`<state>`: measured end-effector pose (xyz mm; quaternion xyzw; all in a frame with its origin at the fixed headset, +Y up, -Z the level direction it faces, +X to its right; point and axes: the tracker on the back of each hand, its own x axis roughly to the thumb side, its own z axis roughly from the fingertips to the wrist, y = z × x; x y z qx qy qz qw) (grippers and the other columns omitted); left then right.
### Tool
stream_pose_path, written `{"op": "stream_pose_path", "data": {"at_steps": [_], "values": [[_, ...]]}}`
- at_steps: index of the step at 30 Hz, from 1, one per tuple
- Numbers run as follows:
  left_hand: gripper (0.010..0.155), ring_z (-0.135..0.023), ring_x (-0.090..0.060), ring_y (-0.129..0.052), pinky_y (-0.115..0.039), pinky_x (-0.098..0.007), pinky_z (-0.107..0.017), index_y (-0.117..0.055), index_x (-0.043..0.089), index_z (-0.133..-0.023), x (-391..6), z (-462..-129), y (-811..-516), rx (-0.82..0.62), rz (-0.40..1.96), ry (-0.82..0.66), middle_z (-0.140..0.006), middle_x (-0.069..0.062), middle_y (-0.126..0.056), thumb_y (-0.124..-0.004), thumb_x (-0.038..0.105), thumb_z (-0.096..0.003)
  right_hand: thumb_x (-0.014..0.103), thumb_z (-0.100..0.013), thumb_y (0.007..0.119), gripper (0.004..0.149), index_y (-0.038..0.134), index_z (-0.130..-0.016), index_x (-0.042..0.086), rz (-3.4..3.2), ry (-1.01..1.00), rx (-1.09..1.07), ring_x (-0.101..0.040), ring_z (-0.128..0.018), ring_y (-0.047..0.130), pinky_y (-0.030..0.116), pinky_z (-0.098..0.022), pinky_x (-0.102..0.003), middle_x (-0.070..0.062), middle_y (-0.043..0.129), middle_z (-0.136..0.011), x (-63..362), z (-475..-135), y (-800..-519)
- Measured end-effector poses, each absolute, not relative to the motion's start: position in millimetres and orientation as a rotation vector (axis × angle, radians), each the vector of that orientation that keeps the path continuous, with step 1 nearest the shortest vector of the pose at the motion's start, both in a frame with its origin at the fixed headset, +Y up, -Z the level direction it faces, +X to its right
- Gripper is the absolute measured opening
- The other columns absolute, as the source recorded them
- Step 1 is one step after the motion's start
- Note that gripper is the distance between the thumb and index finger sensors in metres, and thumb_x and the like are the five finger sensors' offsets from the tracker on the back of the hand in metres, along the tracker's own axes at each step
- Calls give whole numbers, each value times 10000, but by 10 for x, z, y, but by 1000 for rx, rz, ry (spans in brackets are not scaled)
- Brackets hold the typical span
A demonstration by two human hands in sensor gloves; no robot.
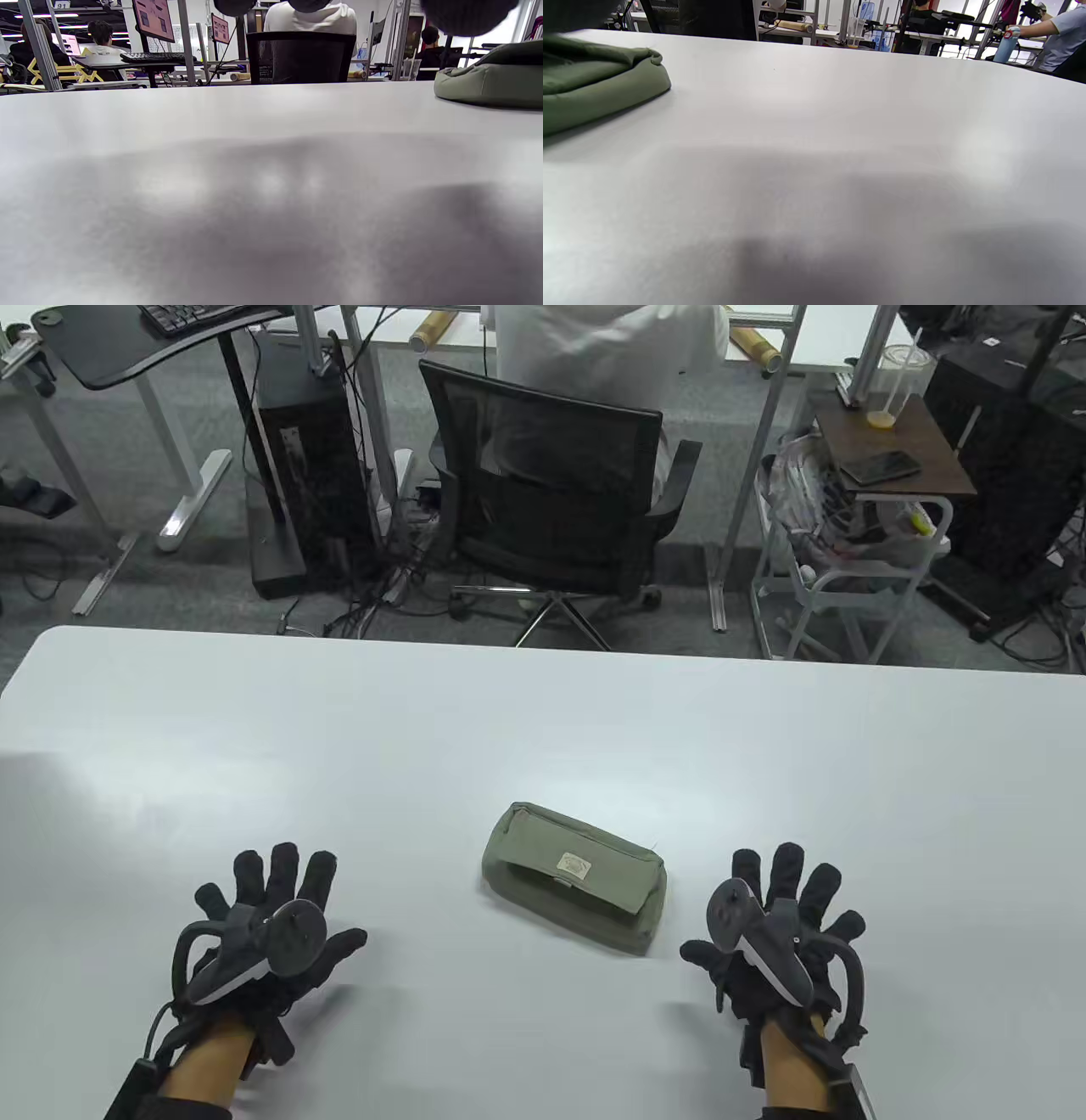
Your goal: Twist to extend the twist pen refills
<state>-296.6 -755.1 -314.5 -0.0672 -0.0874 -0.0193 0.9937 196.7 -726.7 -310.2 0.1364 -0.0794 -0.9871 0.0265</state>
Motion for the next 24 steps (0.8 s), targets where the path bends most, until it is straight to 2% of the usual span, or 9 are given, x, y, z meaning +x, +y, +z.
{"op": "stream_pose_path", "data": {"at_steps": [12,15,19,21,22,24], "values": [[953,-1076,-715,-171,-222,-912,-583,-220,157,-1229,-2987,-3143,-7505,-122,-7,-175,-1265,-326,-191,-599,707,-549,692,-219,690,1083,114,-1055,314,-3027,-266,390,-564,-997,61,296,-630,-833,-162,-9,-1116,1904,-3120,-7291],[953,-1075,-715,-170,-220,-911,-583,-218,155,-1228,-2981,-3145,-7503,-122,-8,-180,-1265,-328,-189,-600,705,-551,688,-208,706,1085,170,-1072,309,-3032,-265,381,-569,-999,76,311,-630,-832,-164,8,-1122,1864,-3125,-7284],[953,-1076,-714,-173,-220,-910,-584,-222,154,-1227,-2967,-3136,-7478,-105,9,-189,-1264,-327,-193,-606,701,-548,686,-192,724,1092,226,-1080,291,-3077,-151,345,-584,-1007,142,363,-629,-828,-176,56,-1134,1778,-3111,-7139],[953,-1077,-713,-173,-221,-910,-584,-219,155,-1227,-2958,-3126,-7457,-97,0,-196,-1265,-325,-191,-604,703,-549,680,-190,741,1103,232,-1081,278,-3149,-31,307,-587,-1020,207,405,-633,-820,-185,105,-1146,1708,-3105,-7004],[952,-1077,-712,-173,-221,-909,-585,-219,156,-1226,-2951,-3121,-7447,-92,-4,-200,-1264,-326,-191,-605,702,-549,674,-189,753,1110,220,-1080,282,-3213,43,243,-582,-1030,252,432,-634,-816,-184,142,-1154,1628,-3125,-6913],[951,-1077,-712,-177,-221,-909,-585,-222,156,-1226,-2942,-3114,-7441,-86,-1,-204,-1265,-325,-196,-608,700,-548,666,-187,766,1114,215,-1077,287,-3281,59,173,-573,-1035,273,442,-640,-808,-182,182,-1161,1516,-3176,-6851]]}}
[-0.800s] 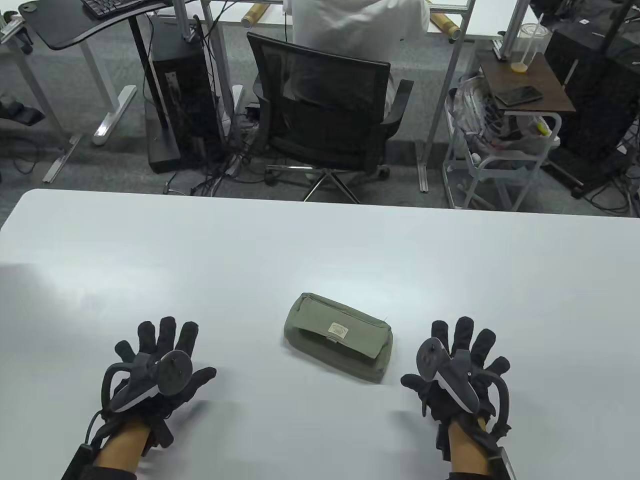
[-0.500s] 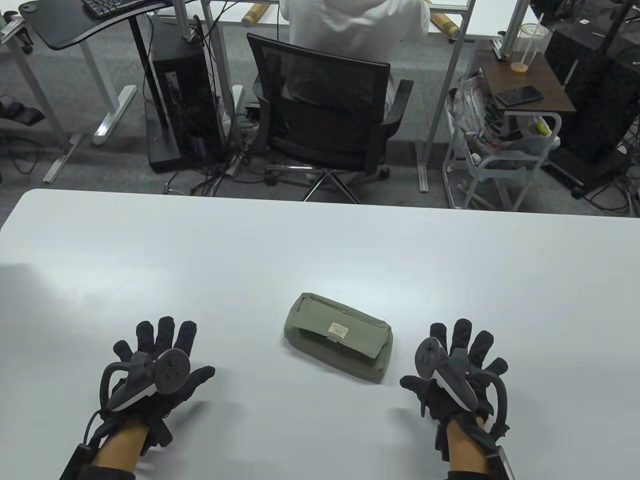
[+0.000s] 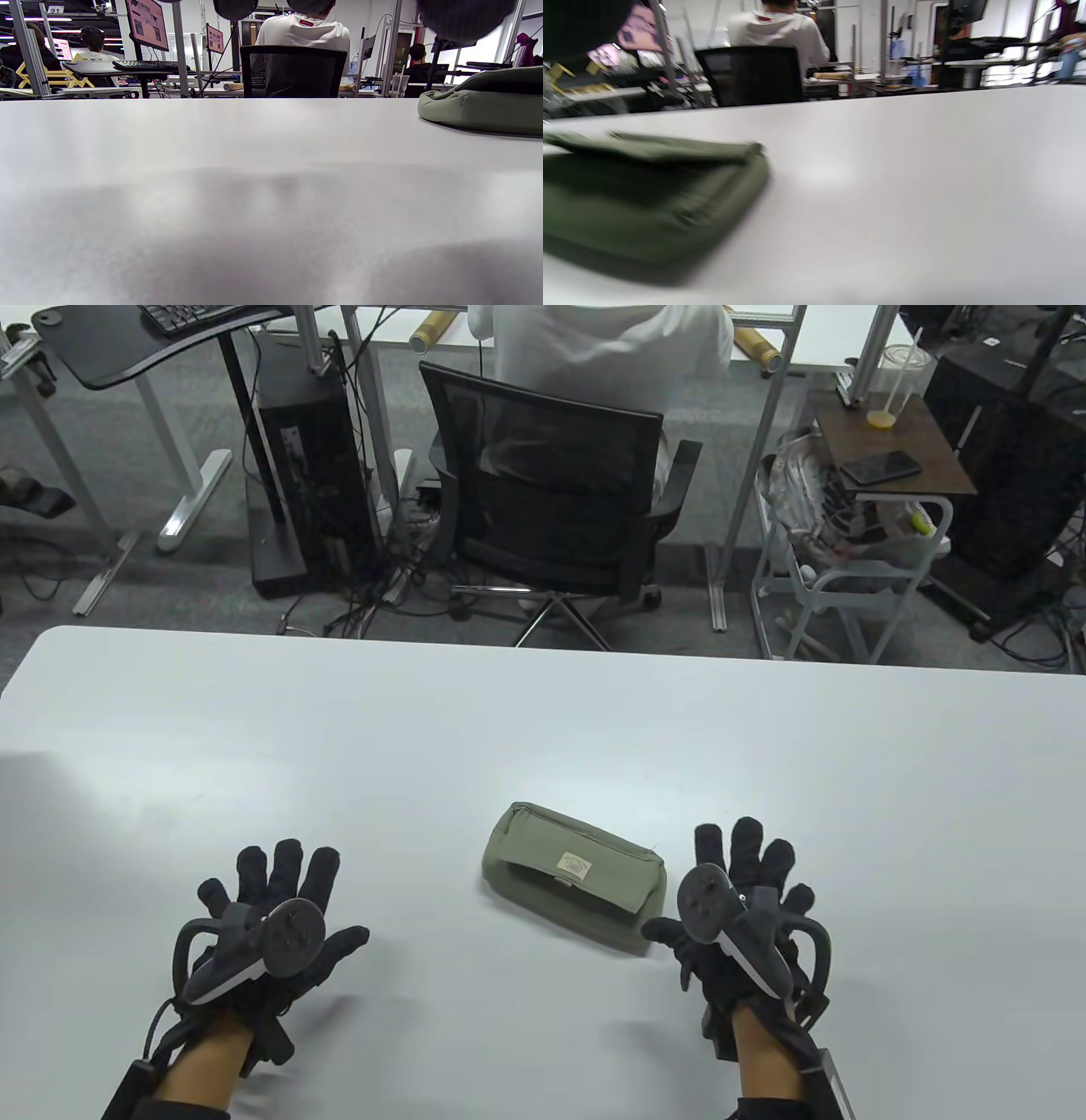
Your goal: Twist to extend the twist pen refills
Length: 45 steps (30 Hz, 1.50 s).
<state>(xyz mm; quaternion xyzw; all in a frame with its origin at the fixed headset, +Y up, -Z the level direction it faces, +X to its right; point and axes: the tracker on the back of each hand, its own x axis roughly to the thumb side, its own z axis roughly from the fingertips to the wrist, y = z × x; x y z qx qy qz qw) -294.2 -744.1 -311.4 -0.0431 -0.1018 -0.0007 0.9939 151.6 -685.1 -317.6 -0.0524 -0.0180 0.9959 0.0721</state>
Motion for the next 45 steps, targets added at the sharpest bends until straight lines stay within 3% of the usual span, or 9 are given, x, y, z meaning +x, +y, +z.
{"op": "stream_pose_path", "data": {"at_steps": [7,15,17,19,25,29,34,39,45], "values": [[950,-1077,-711,-177,-219,-908,-585,-224,155,-1226,-2908,-3106,-7457,-93,5,-226,-1264,-325,-200,-612,696,-549,646,-167,789,1164,126,-1056,292,3098,348,-77,-561,-1022,184,402,-657,-799,-184,143,-1154,1038,-3632,-7181],[947,-1078,-709,-181,-216,-906,-587,-227,158,-1225,-2866,-3121,-7470,-95,5,-243,-1263,-326,-203,-614,695,-547,617,-165,842,1214,52,-1025,284,3025,769,-112,-531,-1037,254,446,-690,-744,-221,153,-1136,1029,-3926,-7637],[947,-1079,-708,-181,-216,-906,-586,-228,157,-1226,-2862,-3122,-7470,-97,6,-244,-1264,-326,-204,-613,695,-548,604,-167,872,1214,78,-1029,283,2982,732,-117,-497,-1048,288,473,-698,-718,-205,189,-1148,1053,-3950,-7645],[947,-1078,-709,-180,-215,-906,-585,-226,158,-1226,-2859,-3128,-7477,-102,5,-243,-1264,-327,-203,-613,695,-548,611,-151,882,1198,168,-1050,267,3044,559,-131,-428,-1069,323,480,-706,-704,-123,370,-1157,1080,-3957,-7623],[945,-1078,-708,-179,-213,-906,-585,-229,158,-1226,-2854,-3126,-7467,-101,0,-244,-1264,-326,-207,-612,694,-548,592,-195,843,1081,302,-1053,219,3050,330,-133,-407,-1012,572,590,-682,-640,-114,608,-1074,1107,-3910,-7543],[945,-1079,-708,-179,-212,-906,-585,-226,160,-1225,-2858,-3122,-7460,-92,3,-247,-1264,-326,-206,-613,694,-547,559,-208,863,1062,335,-1053,194,3005,192,-81,-420,-983,601,617,-668,-604,-121,626,-1056,1192,-3733,-7366],[945,-1081,-704,-177,-210,-907,-584,-225,161,-1225,-2833,-3093,-7419,-74,-9,-260,-1265,-324,-204,-609,695,-547,569,-200,857,1073,330,-1060,202,2990,196,108,-398,-996,609,623,-674,-598,-94,627,-1066,1110,-3317,-7176],[956,-1094,-689,-184,-209,-911,-580,-237,160,-1229,-2698,-2958,-7224,5,-16,-335,-1273,-316,-231,-619,702,-541,570,-183,865,1081,343,-1061,214,2998,264,279,-370,-1006,623,638,-675,-586,-54,636,-1072,925,-3108,-7310],[882,-1149,-585,-434,-238,-906,-596,-519,142,-1191,-2079,-2740,-6982,28,-12,-583,-1251,-204,-564,-754,649,-509,561,-171,864,1082,342,-1055,219,3026,396,335,-363,-1011,617,636,-675,-582,-33,622,-1083,796,-3159,-7515]]}}
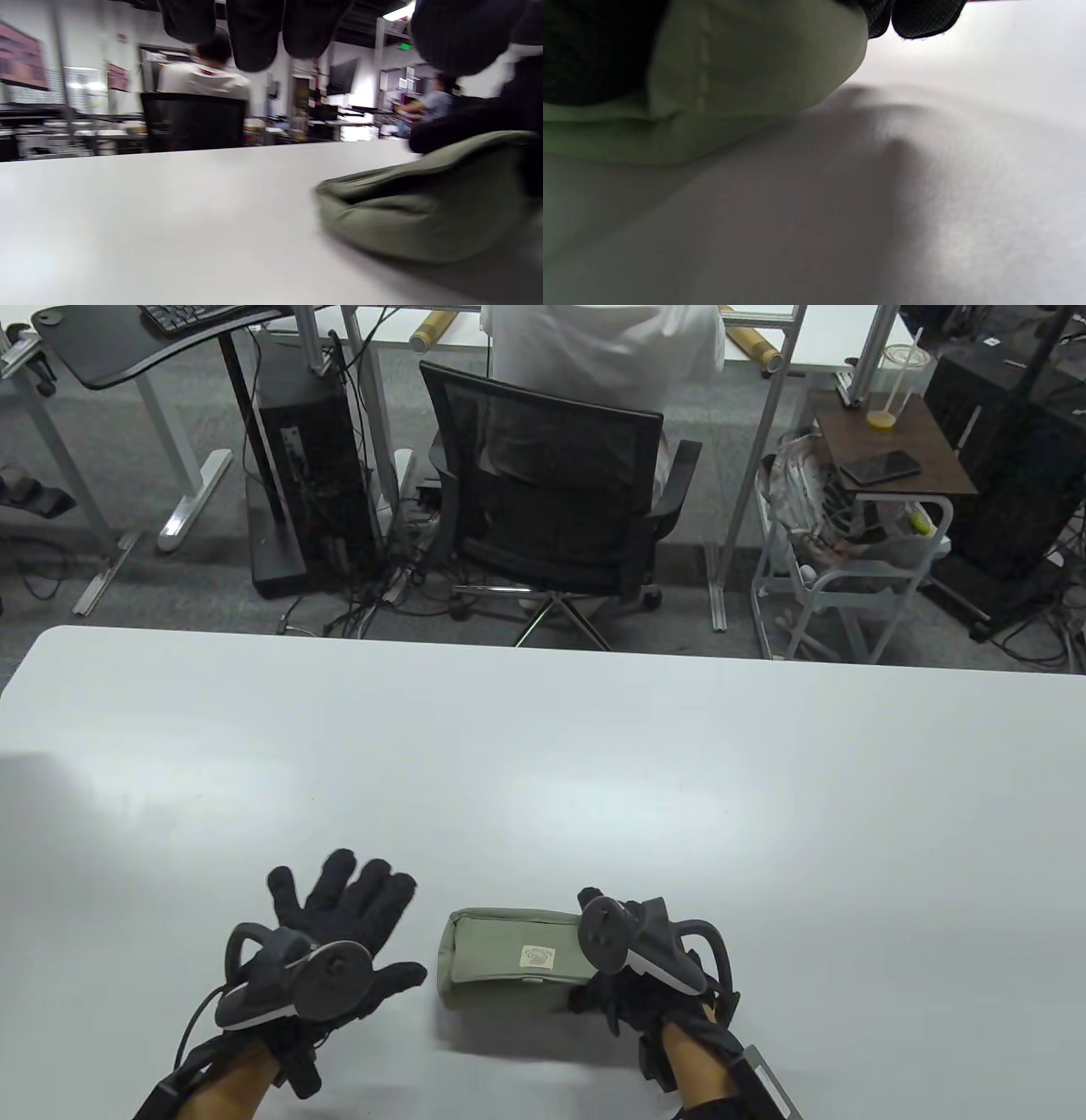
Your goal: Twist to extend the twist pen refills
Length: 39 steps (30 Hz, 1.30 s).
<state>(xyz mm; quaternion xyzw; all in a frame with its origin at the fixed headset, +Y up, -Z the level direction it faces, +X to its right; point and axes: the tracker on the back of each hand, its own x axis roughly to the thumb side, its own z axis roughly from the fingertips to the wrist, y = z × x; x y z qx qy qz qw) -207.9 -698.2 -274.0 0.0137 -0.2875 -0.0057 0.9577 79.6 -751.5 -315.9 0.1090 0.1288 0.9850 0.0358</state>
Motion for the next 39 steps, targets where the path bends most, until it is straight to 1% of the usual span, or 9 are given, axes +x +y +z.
{"op": "stream_pose_path", "data": {"at_steps": [6,10,13,15,16,28,32,34,39], "values": [[755,-1083,-460,-707,-298,-883,-630,-649,195,-1113,-1264,-2940,-7287,-183,-176,-675,-1117,-117,-791,-782,602,-491,567,-149,853,1102,316,-1050,228,3023,430,293,-358,-1026,575,632,-676,-577,-22,549,-1119,846,-3186,-7591],[566,-881,-405,-900,-432,-810,-674,-760,151,-1002,-1104,-3054,-7467,-128,-111,-631,-933,-125,-908,-702,487,-550,607,-139,823,1056,470,-1043,190,2993,245,143,-408,-951,668,709,-613,-548,-150,542,-1098,1017,-3029,-7448],[481,-783,-334,-969,-553,-728,-691,-773,156,-966,-1022,-3116,-7505,-74,-204,-610,-847,-69,-951,-734,397,-552,565,-207,847,599,834,-712,242,2980,89,-192,-164,-399,993,870,-285,-323,-23,947,-623,1191,-2978,-7307],[461,-726,-312,-996,-592,-687,-694,-812,175,-924,-1005,-3199,-7499,-90,-174,-573,-791,-45,-979,-735,404,-531,565,-245,855,441,924,-547,250,2882,332,-260,-101,-184,999,872,-138,-279,9,1012,-399,1191,-3020,-7421],[456,-690,-305,-1006,-613,-661,-693,-837,177,-892,-1009,-3234,-7503,-98,-144,-559,-754,-38,-994,-726,421,-524,547,-263,854,444,911,-568,230,2828,493,-354,-115,-197,1001,868,-151,-290,-13,1006,-412,1171,-3017,-7489],[424,-458,-227,-1031,-805,-438,-606,-924,151,-771,-1216,-3649,-7558,-193,137,-372,-550,-7,-1046,-729,436,-525,487,-212,850,424,857,-528,204,2991,474,-296,-121,-160,998,865,-130,-303,-24,981,-369,1001,-3053,-7619],[423,-469,-326,-1029,-761,-540,-586,-941,110,-791,-1225,-3882,-7412,-367,297,-331,-567,-96,-1053,-811,397,-508,491,-205,841,429,843,-533,215,3076,394,-241,-112,-168,1002,869,-136,-297,-5,982,-377,964,-2991,-7616],[426,-536,-318,-1056,-696,-593,-640,-947,149,-804,-1178,-3875,-7125,-129,206,-404,-612,-70,-1066,-853,411,-481,492,-204,843,431,844,-535,216,3072,387,-228,-114,-171,1001,868,-139,-299,-4,983,-377,967,-2985,-7617],[418,-575,-281,-1068,-600,-649,-696,-937,187,-812,-1097,-3825,-7072,-146,96,-503,-637,-29,-1068,-835,417,-478,490,-220,858,446,886,-565,209,3175,367,-121,-142,-204,1014,867,-162,-313,-18,1011,-414,890,-2962,-7502]]}}
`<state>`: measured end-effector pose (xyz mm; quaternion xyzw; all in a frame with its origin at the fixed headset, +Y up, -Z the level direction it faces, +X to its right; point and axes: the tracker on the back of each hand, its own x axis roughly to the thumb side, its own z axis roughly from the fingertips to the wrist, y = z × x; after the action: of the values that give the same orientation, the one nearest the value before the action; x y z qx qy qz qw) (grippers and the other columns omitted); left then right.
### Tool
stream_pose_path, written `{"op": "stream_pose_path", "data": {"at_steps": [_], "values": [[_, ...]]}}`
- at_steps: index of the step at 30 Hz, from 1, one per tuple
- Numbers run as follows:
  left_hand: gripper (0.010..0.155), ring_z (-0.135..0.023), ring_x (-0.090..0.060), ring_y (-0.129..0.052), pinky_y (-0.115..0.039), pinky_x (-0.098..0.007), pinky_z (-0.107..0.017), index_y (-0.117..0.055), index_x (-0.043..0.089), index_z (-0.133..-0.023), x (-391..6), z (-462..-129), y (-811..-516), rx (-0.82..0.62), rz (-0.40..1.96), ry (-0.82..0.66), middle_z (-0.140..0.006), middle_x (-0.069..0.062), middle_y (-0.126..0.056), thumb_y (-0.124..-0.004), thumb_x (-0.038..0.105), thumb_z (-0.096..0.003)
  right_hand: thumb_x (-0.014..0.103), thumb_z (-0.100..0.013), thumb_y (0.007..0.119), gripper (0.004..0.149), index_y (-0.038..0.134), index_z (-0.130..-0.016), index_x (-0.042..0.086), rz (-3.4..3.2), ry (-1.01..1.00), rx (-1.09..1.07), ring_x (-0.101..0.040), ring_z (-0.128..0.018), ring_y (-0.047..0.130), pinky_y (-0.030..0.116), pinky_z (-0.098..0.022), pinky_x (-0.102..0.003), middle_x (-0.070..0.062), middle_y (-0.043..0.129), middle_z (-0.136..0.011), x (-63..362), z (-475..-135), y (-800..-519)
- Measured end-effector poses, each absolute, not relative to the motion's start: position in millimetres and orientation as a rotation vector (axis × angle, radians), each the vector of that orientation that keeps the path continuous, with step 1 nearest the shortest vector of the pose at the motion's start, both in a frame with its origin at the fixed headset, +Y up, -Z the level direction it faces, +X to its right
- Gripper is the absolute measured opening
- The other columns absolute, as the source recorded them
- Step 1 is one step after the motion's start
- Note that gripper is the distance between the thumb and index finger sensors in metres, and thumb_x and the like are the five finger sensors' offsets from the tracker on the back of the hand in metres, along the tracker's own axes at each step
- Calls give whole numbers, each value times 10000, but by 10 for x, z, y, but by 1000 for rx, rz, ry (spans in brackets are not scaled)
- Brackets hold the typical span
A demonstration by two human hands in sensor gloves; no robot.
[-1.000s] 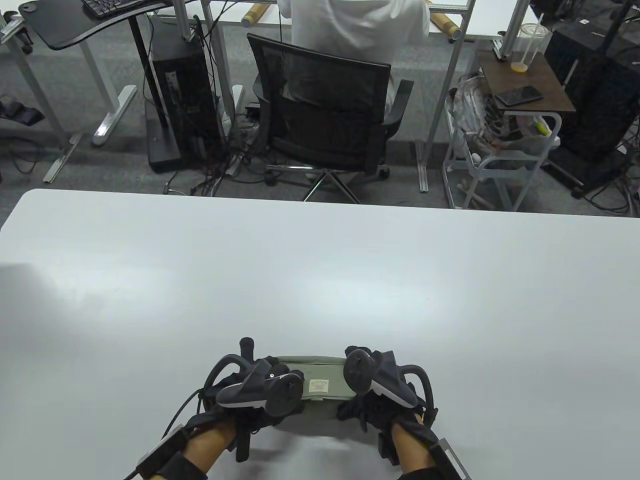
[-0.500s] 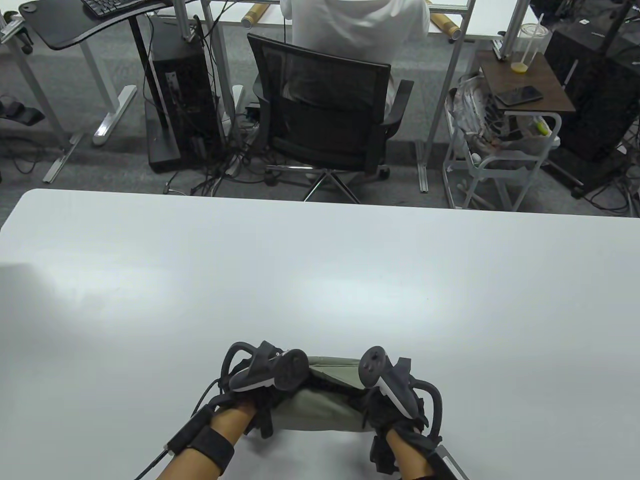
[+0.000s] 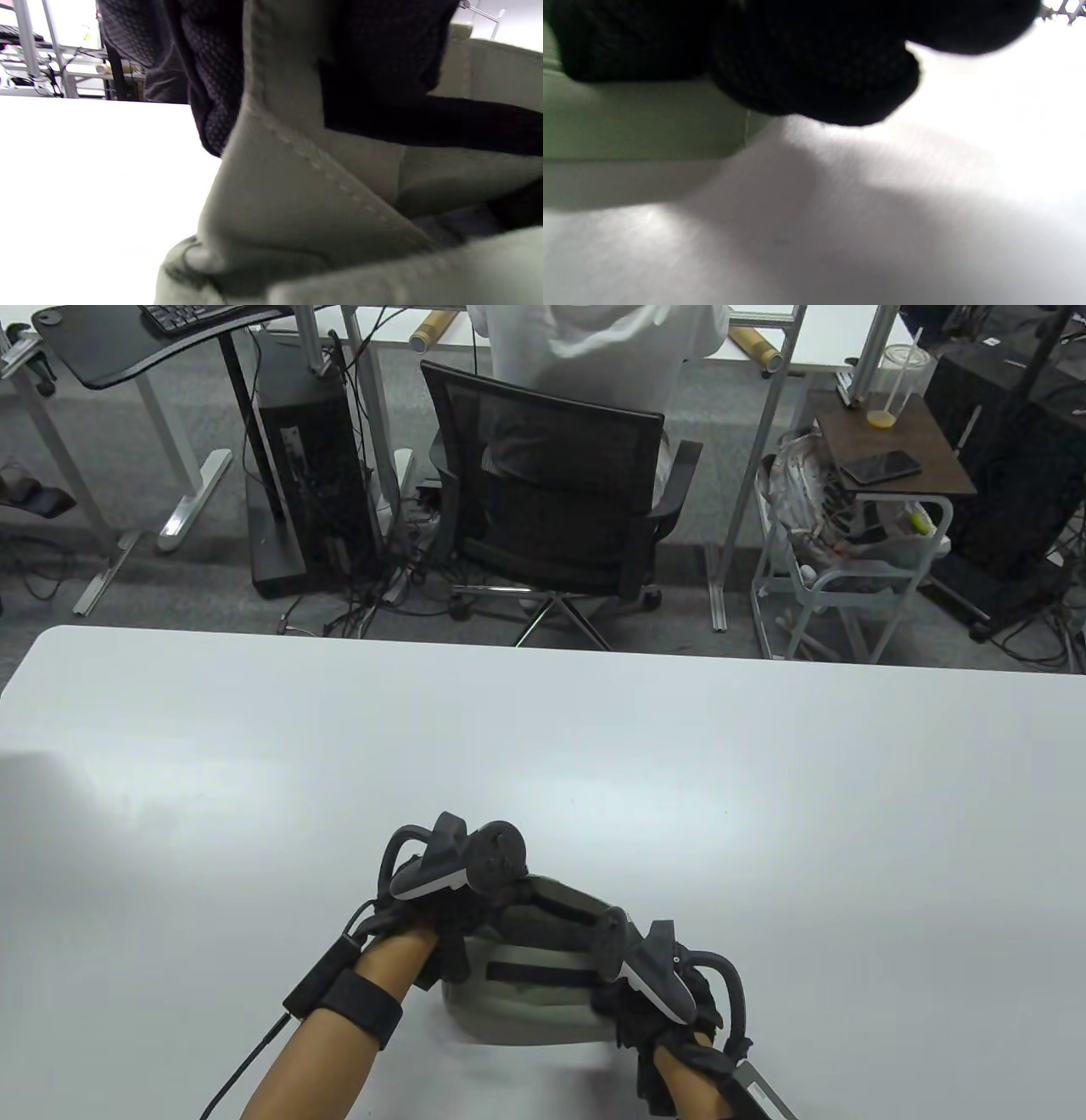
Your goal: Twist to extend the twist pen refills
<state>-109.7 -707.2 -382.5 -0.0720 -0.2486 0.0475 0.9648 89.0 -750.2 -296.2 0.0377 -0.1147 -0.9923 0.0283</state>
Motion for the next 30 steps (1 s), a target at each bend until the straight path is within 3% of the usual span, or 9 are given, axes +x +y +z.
{"op": "stream_pose_path", "data": {"at_steps": [2,5,8,12,16,20,23,25,30], "values": [[419,-579,-289,-1065,-595,-652,-695,-937,180,-815,-1130,-3823,-7077,-171,134,-501,-641,-36,-1066,-837,411,-479,488,-232,872,459,938,-591,209,-3061,-299,44,-135,-206,1005,861,-168,-310,-20,1019,-397,843,-2904,-7246],[418,-591,-289,-1064,-586,-660,-696,-936,185,-817,-1154,-3827,-7077,-179,149,-507,-649,-34,-1066,-838,411,-479,433,-281,866,478,914,-713,233,-3272,69,-201,-162,-258,1001,858,-210,-336,-1,1008,-448,674,-2859,-6889],[423,-604,-286,-1063,-580,-664,-696,-930,189,-825,-1156,-3822,-7064,-183,146,-499,-659,-30,-1064,-837,415,-480,412,-353,762,485,844,-811,275,-3158,-127,-169,-187,-428,965,836,-334,-378,-21,938,-620,459,-3011,-6960],[452,-639,-304,-1053,-576,-673,-693,-914,186,-852,-1193,-3779,-7019,-157,117,-502,-700,-43,-1055,-857,433,-478,473,-358,681,447,909,-685,270,-3052,-213,-203,-188,-490,935,819,-387,-394,-24,893,-670,356,-3075,-7085],[577,-674,-320,-1009,-548,-704,-705,-859,196,-925,-1243,-3731,-6965,-200,-139,-455,-739,-49,-1005,-861,538,-460,489,-373,660,418,944,-564,249,-3139,-204,-235,-218,-472,934,806,-383,-417,-29,913,-638,350,-3054,-7001],[443,-477,-282,-1030,-592,-685,-683,-947,170,-779,-1263,-3742,-6995,-157,-52,-450,-524,-17,-1031,-878,475,-464,511,-352,718,406,961,-550,254,-3068,-272,-267,-158,-325,955,833,-283,-361,-15,958,-501,229,-3030,-7031],[434,-468,-283,-1031,-582,-694,-682,-951,153,-763,-1309,-3769,-7025,-154,-3,-417,-510,-16,-1031,-871,467,-474,465,-296,851,398,958,-621,262,-3030,-196,-375,-126,-256,972,850,-234,-332,11,982,-431,122,-2908,-7035],[439,-435,-270,-1042,-596,-685,-676,-962,144,-744,-1334,-3782,-7027,-135,18,-404,-485,-8,-1038,-875,474,-469,461,-272,882,412,952,-630,271,-3003,-148,-485,-118,-261,983,861,-234,-320,28,988,-437,83,-2847,-7050],[440,-368,-251,-1063,-615,-667,-672,-978,114,-715,-1358,-3793,-7014,-91,16,-358,-439,3,-1052,-868,462,-470,448,-238,912,568,864,-778,281,-2908,-59,-624,-119,-388,997,876,-310,-315,31,966,-591,22,-2681,-7127]]}}
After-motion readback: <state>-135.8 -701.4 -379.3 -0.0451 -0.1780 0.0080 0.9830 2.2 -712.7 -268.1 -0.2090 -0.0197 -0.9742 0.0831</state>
